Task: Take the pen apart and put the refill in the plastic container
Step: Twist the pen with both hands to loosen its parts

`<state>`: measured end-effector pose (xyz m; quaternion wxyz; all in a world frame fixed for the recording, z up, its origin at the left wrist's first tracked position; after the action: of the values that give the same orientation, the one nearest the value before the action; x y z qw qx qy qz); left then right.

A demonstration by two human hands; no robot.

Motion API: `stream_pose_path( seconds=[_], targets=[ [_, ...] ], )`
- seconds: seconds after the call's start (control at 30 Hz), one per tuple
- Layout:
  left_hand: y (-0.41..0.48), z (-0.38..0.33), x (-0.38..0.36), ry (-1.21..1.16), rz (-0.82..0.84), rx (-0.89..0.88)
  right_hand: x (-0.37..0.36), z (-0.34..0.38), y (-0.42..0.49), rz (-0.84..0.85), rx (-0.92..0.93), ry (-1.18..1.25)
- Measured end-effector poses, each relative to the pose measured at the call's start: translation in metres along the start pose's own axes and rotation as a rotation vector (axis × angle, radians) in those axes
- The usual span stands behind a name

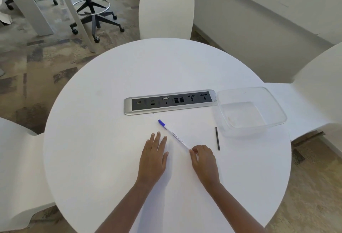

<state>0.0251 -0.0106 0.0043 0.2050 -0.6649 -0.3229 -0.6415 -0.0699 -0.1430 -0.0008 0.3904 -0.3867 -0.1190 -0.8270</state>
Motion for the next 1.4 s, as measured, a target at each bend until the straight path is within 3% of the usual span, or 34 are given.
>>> stream_pose_path(
  seconds=[0.17,0.33,0.43,0.7,0.9,1.0,1.4],
  targets=[
    [0.006,-0.008,0.01,-0.057,-0.168,-0.181,0.014,0.011,-0.004,0.02,-0.013,0.237],
    [0.008,-0.016,0.021,-0.078,-0.2,-0.32,0.03,0.018,-0.012,0.069,0.034,0.291],
    [0.006,-0.017,0.027,-0.213,-0.177,-0.336,0.04,0.02,-0.015,0.094,0.071,0.287],
    [0.003,-0.023,0.048,-0.412,0.031,-0.296,0.069,0.028,-0.019,0.044,0.578,-0.256],
    [0.005,-0.029,0.058,-0.408,0.007,-0.275,0.082,0.031,-0.011,0.046,0.777,-0.365],
    [0.008,-0.033,0.061,-0.362,-0.056,-0.269,0.084,0.033,-0.01,0.107,0.725,-0.289],
    [0.011,-0.042,0.063,-0.198,-0.24,-0.264,0.083,0.03,0.003,0.378,0.117,0.244]
  ],
)
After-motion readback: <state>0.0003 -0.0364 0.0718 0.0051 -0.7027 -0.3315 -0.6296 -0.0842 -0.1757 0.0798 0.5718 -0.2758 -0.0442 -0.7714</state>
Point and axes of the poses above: each hand's wrist, its own y-axis towards the middle knuckle, its own x-axis out of the back of the hand, z = x × y, the point moved 2 cm from there along y, towards the middle knuckle, and after that the axes turned 7 degrees about y, right-handed, at the moved point
